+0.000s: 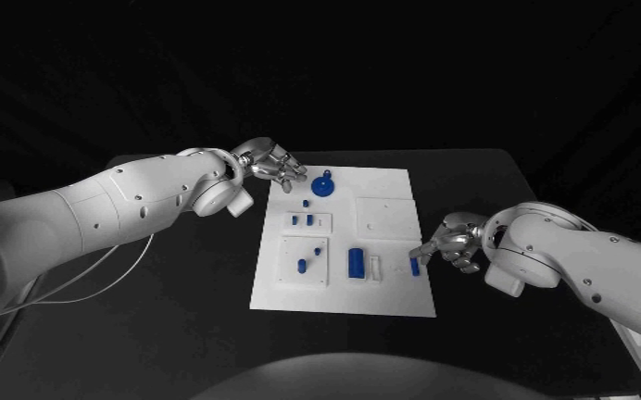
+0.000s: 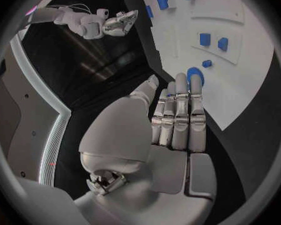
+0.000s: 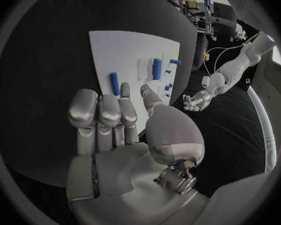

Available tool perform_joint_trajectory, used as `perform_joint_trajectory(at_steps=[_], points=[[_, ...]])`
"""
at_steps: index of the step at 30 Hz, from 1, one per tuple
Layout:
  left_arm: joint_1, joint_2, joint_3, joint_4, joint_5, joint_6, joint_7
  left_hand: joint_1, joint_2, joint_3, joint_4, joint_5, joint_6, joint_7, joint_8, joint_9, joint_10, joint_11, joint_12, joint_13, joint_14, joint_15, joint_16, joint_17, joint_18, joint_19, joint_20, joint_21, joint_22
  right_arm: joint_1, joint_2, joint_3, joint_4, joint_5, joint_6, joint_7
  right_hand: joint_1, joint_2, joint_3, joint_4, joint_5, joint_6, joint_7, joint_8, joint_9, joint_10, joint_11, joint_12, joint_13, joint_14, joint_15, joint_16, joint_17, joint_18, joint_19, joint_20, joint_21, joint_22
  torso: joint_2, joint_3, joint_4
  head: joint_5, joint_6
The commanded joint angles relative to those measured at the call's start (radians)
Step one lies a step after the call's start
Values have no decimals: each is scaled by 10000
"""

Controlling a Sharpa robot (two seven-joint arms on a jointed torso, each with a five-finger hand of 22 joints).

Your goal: Assemble the parts on the task board

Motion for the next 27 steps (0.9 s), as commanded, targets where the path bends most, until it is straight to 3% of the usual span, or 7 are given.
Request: perform_joint_trajectory(at_steps=[1, 8, 11, 20, 24, 26, 27], points=[[-4, -3, 5, 38, -12, -74, 222, -98, -13, -2, 100, -79, -61, 13, -24, 10, -59, 9, -28, -4, 24, 30, -30, -18, -46, 65, 27, -10, -60, 1, -6, 7, -143, -627, 352, -47, 113, -27, -17, 61, -273, -75, 3, -23, -11, 8, 36, 10, 283, 76, 44, 59, 9, -20, 548, 60, 73, 15, 10, 2, 5, -55, 11], [-8, -17, 5, 62, -10, -184, 242, -56, -54, -96, 332, -139, -95, 21, -27, 9, -61, 14, -24, -3, 53, 36, -53, -41, -60, 153, 30, -1, -509, -5, 174, 8, -454, -1171, 198, -341, 164, -473, 487, 576, -619, -148, 36, -21, 118, 0, 58, -56, 277, 71, 57, 76, -6, -11, 544, 73, 76, 6, 19, 8, 23, -92, -21], [-11, -14, 5, 68, -9, -216, 255, -40, -57, -103, 354, -139, -134, 33, -24, 8, -66, 18, -26, -3, 55, 38, -56, -44, -62, 165, 28, 2, -576, -16, 310, 1, -590, -1438, 50, -435, 192, -520, 556, 621, -657, -211, 48, -18, 139, -10, 73, -62, 283, 67, 66, 70, -14, -11, 539, 82, 73, 2, 18, 4, 32, -99, -47], [-22, -3, 6, 68, 4, -222, 283, -269, -59, -386, 594, -590, -208, 30, -22, 14, -83, 36, -6, 5, 89, 67, -83, -72, -72, 238, 63, -7, -947, -74, 701, -90, -1004, -1910, -236, -558, 287, -876, 970, 847, -781, -322, 94, -21, 193, -23, 99, -77, 293, 65, 83, 81, -20, 3, 539, 93, 75, -11, 18, -6, 31, -76, -120], [-23, 1, 6, 64, 7, -197, 285, -299, -55, -488, 622, -608, -215, 34, -22, 14, -84, 42, -1, 7, 96, 71, -94, -82, -77, 273, 66, -1, -1141, -133, 855, -192, -1093, -1976, -302, -552, 444, -1383, 1195, 1056, -434, -705, 230, -10, 226, -63, 183, -123, 275, 58, 129, 69, -26, 50, 540, 127, 43, -31, 18, 0, 37, -64, -141], [-24, 2, 6, 62, 8, -181, 285, -295, -45, -519, 615, -608, -216, 34, -22, 14, -87, 42, -1, 6, 99, 69, -96, -85, -81, 291, 64, 5, -1246, -164, 915, -240, -1119, -1985, -308, -547, 614, -1576, 1241, 1257, -125, -918, 238, 40, 734, -80, 214, -159, 255, 59, 138, 66, -22, 86, 546, 146, 17, -50, 14, 3, 39, -56, -155], [-25, 1, 6, 61, 8, -173, 285, -291, -36, -547, 608, -608, -217, 33, -22, 14, -90, 41, -2, 6, 102, 68, -99, -88, -84, 307, 63, 10, -1340, -176, 936, -260, -1131, -1987, -301, -545, 769, -1648, 1209, 1337, -6, -1076, 248, 56, 1524, -85, 197, -170, 249, 58, 139, 64, -15, 99, 547, 153, 1, -63, 11, -1, 37, -54, -161]])
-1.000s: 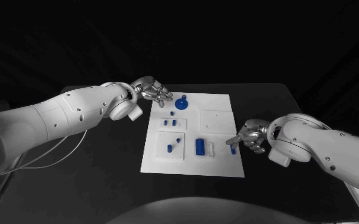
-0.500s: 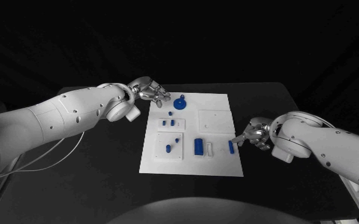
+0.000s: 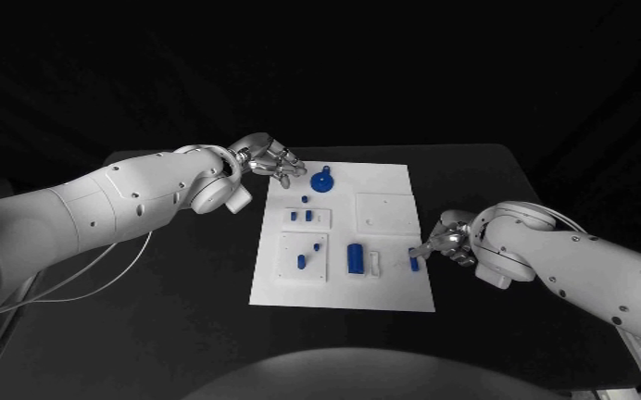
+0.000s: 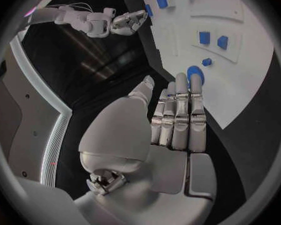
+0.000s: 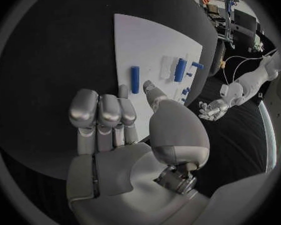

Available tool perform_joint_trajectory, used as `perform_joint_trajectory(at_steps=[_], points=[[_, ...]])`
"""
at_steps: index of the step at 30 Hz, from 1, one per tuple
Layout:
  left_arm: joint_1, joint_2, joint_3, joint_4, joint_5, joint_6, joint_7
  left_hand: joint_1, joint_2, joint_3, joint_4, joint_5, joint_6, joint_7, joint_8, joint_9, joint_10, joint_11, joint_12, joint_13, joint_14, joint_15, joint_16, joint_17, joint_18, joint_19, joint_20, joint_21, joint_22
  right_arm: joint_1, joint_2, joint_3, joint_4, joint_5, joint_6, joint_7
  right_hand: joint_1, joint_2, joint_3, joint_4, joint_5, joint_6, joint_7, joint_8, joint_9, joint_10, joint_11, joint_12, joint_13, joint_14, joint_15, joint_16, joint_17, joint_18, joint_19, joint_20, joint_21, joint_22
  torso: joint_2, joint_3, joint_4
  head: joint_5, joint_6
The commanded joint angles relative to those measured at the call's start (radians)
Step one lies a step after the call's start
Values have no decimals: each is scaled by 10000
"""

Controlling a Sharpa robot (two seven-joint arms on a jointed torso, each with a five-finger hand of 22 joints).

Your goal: Assemble the parts on the task board

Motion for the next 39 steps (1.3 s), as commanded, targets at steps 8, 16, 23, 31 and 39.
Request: perform_joint_trajectory(at_steps=[8, 16, 23, 31, 39], points=[[-5, 8, 6, 9, 15, 8, 151, -52, 32, -68, -3, -67, -102, 1, -22, 14, -53, 5, -2, 6, 66, 32, -59, -15, -83, 71, 11, 10, -106, -84, 110, -137, -57, -313, 12, -97, 189, -223, -74, 323, 668, -409, -454, 1094, 7177, -32, -242, -152, 199, 63, -103, -2, 14, 20, 552, -85, -53, -45, -12, -13, -16, 7, -69], [-6, 10, 6, 6, 15, 29, 147, -63, 35, -85, -9, -65, -105, -1, -21, 14, -57, 6, -2, 6, 61, 36, -63, -16, -87, 81, 12, 13, -180, -129, 252, -217, -118, -517, -81, -87, 23, -194, 145, 641, 602, 30, -501, 115, 8330, -23, -260, -130, 211, 65, -128, -13, 10, 6, 550, -108, -50, -68, -5, -4, 6, 14, -85], [-6, 5, 6, 5, 15, 43, 127, -77, 58, -87, -8, -61, -104, 4, -21, 15, -60, 7, -1, 7, 61, 37, -65, -18, -88, 88, 12, 16, -230, -188, 378, -281, -135, -683, -156, -65, -222, -307, 1146, 592, 304, 78, -530, 53, 8326, -20, -281, -125, 212, 65, -144, -15, 5, -5, 548, -125, -39, -75, -11, -11, -6, 25, -114], [-6, 13, 6, 2, 16, 66, 104, -89, 96, -78, 3, -55, -114, 8, -22, 13, -64, 9, -1, 7, 61, 37, -65, -18, -88, 93, 12, 19, -258, -236, 509, -458, -106, -1270, -222, -6, -575, -168, 1925, 262, 401, 16, -548, -7, 8262, -29, -296, -130, 213, 63, -155, -15, 0, -6, 543, -135, -42, -88, -7, -7, -4, 34, -132], [-6, 10, 6, 6, 16, 71, 100, -90, 130, -66, 11, -44, -119, 9, -22, 13, -67, 9, -1, 7, 60, 38, -65, -18, -87, 95, 12, 20, -273, -276, 558, -662, -54, -2104, -229, 47, -1499, 435, 4067, -543, -474, -337, -487, -23, 7695, -157, -264, -328, 101, 47, -135, -127, -73, 25, 530, -115, -110, -124, -16, -5, -7, 50, -162]])
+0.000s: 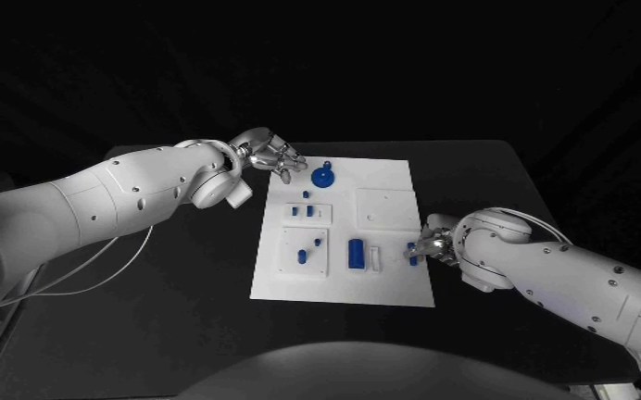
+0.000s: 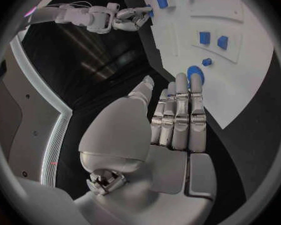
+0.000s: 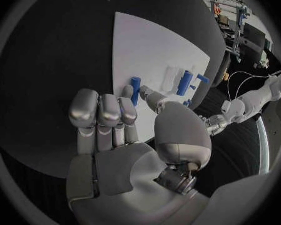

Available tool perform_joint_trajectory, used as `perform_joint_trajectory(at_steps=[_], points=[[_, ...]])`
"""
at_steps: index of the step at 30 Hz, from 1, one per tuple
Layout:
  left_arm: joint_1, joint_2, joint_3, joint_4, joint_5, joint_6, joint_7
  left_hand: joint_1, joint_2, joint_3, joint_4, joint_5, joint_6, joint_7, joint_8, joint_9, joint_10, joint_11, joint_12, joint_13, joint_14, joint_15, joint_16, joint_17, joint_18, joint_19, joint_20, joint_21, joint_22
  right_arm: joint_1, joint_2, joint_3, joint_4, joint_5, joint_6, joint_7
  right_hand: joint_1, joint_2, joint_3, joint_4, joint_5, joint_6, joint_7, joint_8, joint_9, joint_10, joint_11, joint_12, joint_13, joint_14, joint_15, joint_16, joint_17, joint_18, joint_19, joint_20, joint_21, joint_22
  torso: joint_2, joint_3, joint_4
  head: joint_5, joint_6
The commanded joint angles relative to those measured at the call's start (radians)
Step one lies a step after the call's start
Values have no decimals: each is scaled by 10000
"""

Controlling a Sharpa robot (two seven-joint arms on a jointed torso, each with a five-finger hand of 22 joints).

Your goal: Assemble the parts on the task board

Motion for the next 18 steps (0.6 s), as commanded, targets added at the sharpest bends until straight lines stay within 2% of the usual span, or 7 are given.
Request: perform_joint_trajectory(at_steps=[1, 4, 6, 7, 11, 14, 18], points=[[-1, 13, 6, 20, 15, 60, 90, -40, 79, -46, 15, -45, -55, 6, -22, 13, -67, 9, -1, 7, 61, 38, -66, -12, -88, 44, -8, 20, -15, -149, 55, -168, -17, -810, 187, 65, -221, 140, 426, -267, -73, -488, 63, -65, -779, -133, 54, -95, 79, 33, -25, -80, -30, 35, 528, -23, -48, -14, -3, 3, -9, 13, -17], [-1, 13, 6, 20, 15, 65, 82, -30, 83, -41, 3, -43, -49, 6, -21, 14, -71, 10, -2, 6, 59, 38, -66, -11, -88, 45, -9, 22, -28, -156, 61, -236, 43, -974, 244, 109, -266, 181, 505, -418, -45, -641, 159, -97, -1536, -173, 83, -144, 33, 29, 4, -116, -46, 58, 522, 10, -69, -19, -4, 3, -9, 16, -16], [-1, 13, 6, 21, 15, 70, 78, -30, 83, -41, 3, -43, -49, 6, -21, 14, -71, 10, -2, 6, 59, 38, -66, -11, -88, 45, -9, 22, -28, -161, 65, -273, 81, -1041, 275, 148, -229, 209, 486, -480, -8, -702, 228, -87, -2340, -198, 133, -151, 18, 24, 37, -135, -53, 77, 519, 45, -81, -19, -3, 3, -7, 14, -12], [-1, 14, 6, 21, 15, 73, 75, -30, 83, -41, 3, -43, -49, 6, -21, 14, -71, 10, -2, 6, 59, 38, -66, -11, -88, 45, -9, 22, -28, -164, 68, -287, 96, -1064, 280, 169, -210, 234, 533, -512, 9, -853, 329, -70, -3218, -212, 230, -150, 10, 29, 102, -140, -55, 92, 518, 95, -84, -16, -4, 2, -6, 13, -16], [-1, 14, 6, 20, 15, 87, 64, -30, 83, -41, 3, -43, -49, 6, -21, 14, -71, 10, -2, 6, 59, 38, -66, -11, -88, 45, -9, 22, -28, -173, 86, -321, 130, -1088, 295, 238, -146, 324, 431, -665, 202, -953, 509, -95, -4980, -240, 285, -131, -9, 24, 145, -135, -43, 137, 516, 151, -46, 21, 1, 1, -10, 11, -22], [-1, 15, 6, 20, 15, 94, 55, -30, 83, -41, 3, -43, -49, 6, -21, 14, -71, 10, -2, 6, 59, 38, -66, -11, -88, 45, -9, 22, -28, -177, 95, -333, 144, -1030, 298, 280, -101, 399, 507, -817, 680, -1025, 589, -95, -5495, -253, 307, -120, -13, 27, 156, -126, -33, 139, 515, 167, -44, 29, 2, -1, -4, 8, -21], [-1, 15, 6, 18, 15, 107, 38, -27, 88, -37, -18, -40, -49, 7, -23, 13, -74, 10, -2, 6, 58, 37, -63, -9, -88, 49, -10, 26, -57, -179, 97, -341, 174, -830, 295, 313, -49, 384, 590, -1093, 2049, -1056, 664, -98, -5951, -274, 318, -106, -6, 18, 164, -123, -23, 148, 512, 170, -50, 33, -1, -1, 0, 8, -33]])
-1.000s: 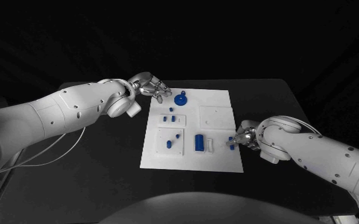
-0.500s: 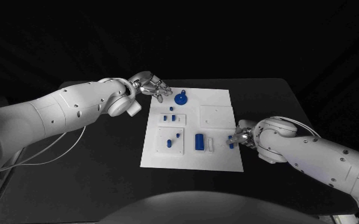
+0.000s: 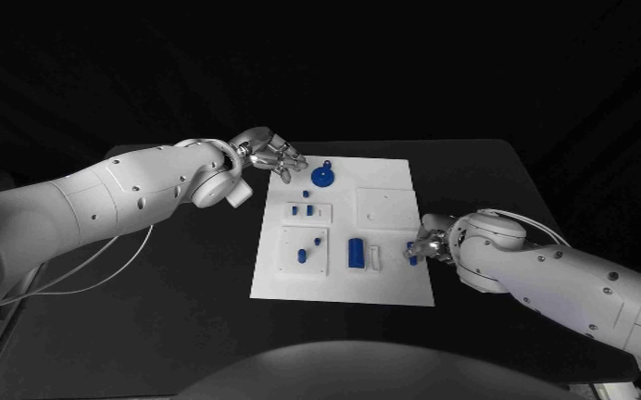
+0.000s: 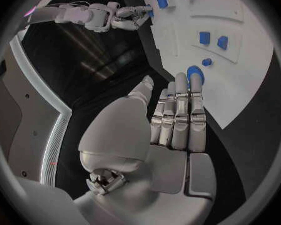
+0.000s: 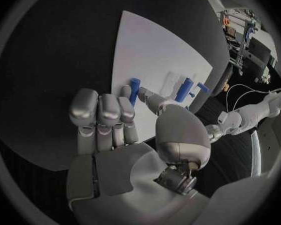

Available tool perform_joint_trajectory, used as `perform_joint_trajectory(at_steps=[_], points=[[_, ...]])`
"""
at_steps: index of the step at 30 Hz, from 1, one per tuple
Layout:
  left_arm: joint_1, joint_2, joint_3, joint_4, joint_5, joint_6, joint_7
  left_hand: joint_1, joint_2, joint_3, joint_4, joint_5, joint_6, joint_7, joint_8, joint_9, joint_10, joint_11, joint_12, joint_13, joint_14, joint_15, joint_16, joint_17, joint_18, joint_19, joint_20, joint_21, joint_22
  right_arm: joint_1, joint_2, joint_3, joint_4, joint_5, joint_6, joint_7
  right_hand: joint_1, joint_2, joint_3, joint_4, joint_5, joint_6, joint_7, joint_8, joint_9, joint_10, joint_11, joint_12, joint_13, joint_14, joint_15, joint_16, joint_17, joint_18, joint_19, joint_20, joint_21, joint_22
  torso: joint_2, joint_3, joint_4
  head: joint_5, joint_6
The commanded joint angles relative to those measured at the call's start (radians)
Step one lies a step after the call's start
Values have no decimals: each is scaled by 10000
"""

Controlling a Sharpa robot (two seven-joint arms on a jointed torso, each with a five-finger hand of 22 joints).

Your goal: Assemble the parts on the task board

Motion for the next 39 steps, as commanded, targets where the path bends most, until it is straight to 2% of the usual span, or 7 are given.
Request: perform_joint_trajectory(at_steps=[1, 4, 5, 8, 18, 33, 39], points=[[-1, 14, 6, 16, 15, 100, 50, 0, 62, -38, -18, -41, -49, 6, -23, 13, -74, 11, -2, 6, 58, 38, -63, -10, -88, 50, -9, 26, -37, -188, 69, -138, -44, 161, 332, 158, 153, 137, 143, -285, 762, -966, 568, -96, -5992, -22, 65, 15, -2, 32, 71, -18, 12, 146, 548, 60, -14, 9, 2, -1, 6, -1, -12], [-1, 12, 6, 16, 15, 115, 37, 0, 62, -38, -18, -41, -49, 6, -23, 13, -74, 11, -2, 6, 58, 38, -63, -10, -88, 50, -9, 26, -37, -189, 59, -141, -19, 461, 239, 170, 332, 154, 83, -566, 2154, -927, 619, -91, -6224, -31, 61, 34, 11, 29, 64, 8, 37, 142, 551, 57, 0, 23, 2, -1, 1, 4, -13], [-1, 11, 6, 16, 15, 119, 34, 0, 62, -38, -18, -41, -49, 6, -23, 13, -74, 11, -2, 6, 58, 38, -63, -10, -88, 50, -9, 26, -37, -189, 53, -141, -9, 548, 203, 172, 370, 151, 42, -624, 2479, -934, 636, -94, -6276, -27, 66, 44, 16, 25, 65, 5, 37, 142, 551, 55, 4, 26, 2, -2, 2, 6, -14], [-1, 9, 6, 19, 15, 137, 23, 0, 62, -38, -18, -41, -49, 6, -23, 13, -74, 11, -2, 6, 58, 38, -63, -10, -88, 50, -9, 26, -37, -189, 11, -142, 50, 893, 63, 188, 478, 216, -69, -793, 2879, -895, 660, -93, -6555, -37, 65, 39, 11, 18, 64, 4, 45, 147, 547, 57, -7, 31, 3, -1, 2, 14, -9], [-1, 1, 5, 21, 14, 176, -5, 9, 66, -31, -36, -35, -42, 4, -22, 14, -77, 10, -3, 5, 56, 36, -61, -9, -87, 54, -11, 29, -50, -189, -176, -101, 458, 1781, -303, 225, 588, 295, -362, -913, 3032, -748, 633, -87, -6766, -3, 50, 56, 8, 17, 54, -19, 38, 141, 551, 45, -33, 30, 2, 1, -5, 49, -8], [-1, -3, 5, 22, 11, 211, -16, -1, 76, -26, -59, -32, -26, 0, -21, 15, -80, 10, -4, 5, 56, 35, -52, -4, -88, 60, -13, 34, -66, -187, -277, 436, 1065, 2517, -644, 246, 621, 312, -709, -922, 3136, -683, 601, -85, -6773, 14, 36, 46, -6, 21, 45, -45, 13, 154, 561, 36, -73, 8, 3, -2, 2, 79, -15], [-1, -1, 5, 19, 9, 219, -18, -1, 76, -26, -59, -32, -26, 0, -21, 15, -80, 10, -4, 5, 56, 35, -52, -4, -88, 60, -13, 34, -66, -187, -239, 532, 1133, 2633, -639, 241, 631, 325, -757, -920, 3137, -668, 592, -86, -6774, 20, 32, 34, -19, 22, 44, -50, 8, 153, 563, 37, -71, 8, 3, -5, 1, 77, -22]])
